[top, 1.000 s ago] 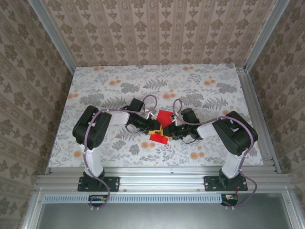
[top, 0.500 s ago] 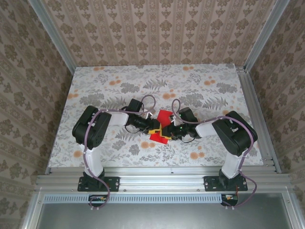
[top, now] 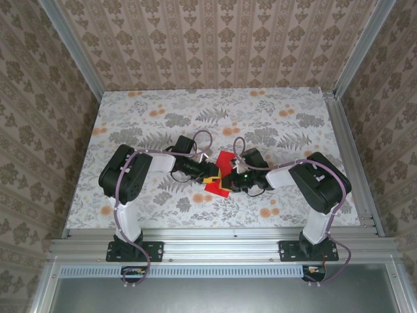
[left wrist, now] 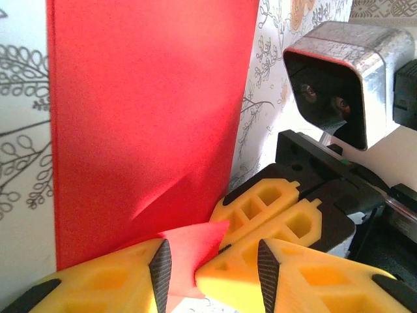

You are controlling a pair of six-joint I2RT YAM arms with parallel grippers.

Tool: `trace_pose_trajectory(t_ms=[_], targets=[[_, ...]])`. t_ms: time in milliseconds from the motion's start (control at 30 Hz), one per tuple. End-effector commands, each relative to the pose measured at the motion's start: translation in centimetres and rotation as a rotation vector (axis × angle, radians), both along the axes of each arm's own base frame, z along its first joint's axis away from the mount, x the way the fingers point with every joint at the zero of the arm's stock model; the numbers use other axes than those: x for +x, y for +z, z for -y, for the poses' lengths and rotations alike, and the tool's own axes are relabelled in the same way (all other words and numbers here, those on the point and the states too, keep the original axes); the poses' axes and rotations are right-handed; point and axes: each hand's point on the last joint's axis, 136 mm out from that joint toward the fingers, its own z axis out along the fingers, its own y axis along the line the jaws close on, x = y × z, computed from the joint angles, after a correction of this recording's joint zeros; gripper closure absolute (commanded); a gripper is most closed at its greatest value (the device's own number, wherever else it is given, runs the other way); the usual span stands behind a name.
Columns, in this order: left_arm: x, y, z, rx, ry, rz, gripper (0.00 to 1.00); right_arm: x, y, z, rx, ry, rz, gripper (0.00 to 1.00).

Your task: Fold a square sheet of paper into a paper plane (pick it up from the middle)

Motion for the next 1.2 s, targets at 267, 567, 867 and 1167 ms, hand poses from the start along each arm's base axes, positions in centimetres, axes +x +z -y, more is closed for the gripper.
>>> trace_pose_trajectory(t_ms=[267, 567, 867, 1167], targets=[[1.6, 3.4, 0.0, -0.029, -0.008, 0.072, 0.55, 0.2, 1.1, 0.8, -0.011, 0.001, 0.041, 1.0], [4.4, 4.0, 1.4, -0.011, -0.039, 0.104, 0.55, -0.3, 1.4, 1.0, 0.01, 0.032, 0.043, 1.0], [5.2, 2.1, 3.1, 0.021, -0.092, 0.083, 0.56, -0.7, 1.7, 1.0, 0.025, 0.045, 0.049, 1.0], [4.4, -0.8, 3.4, 0.113, -0.139, 0.076, 0.56, -1.0, 1.9, 1.1, 0.032, 0.052, 0.051, 1.0]])
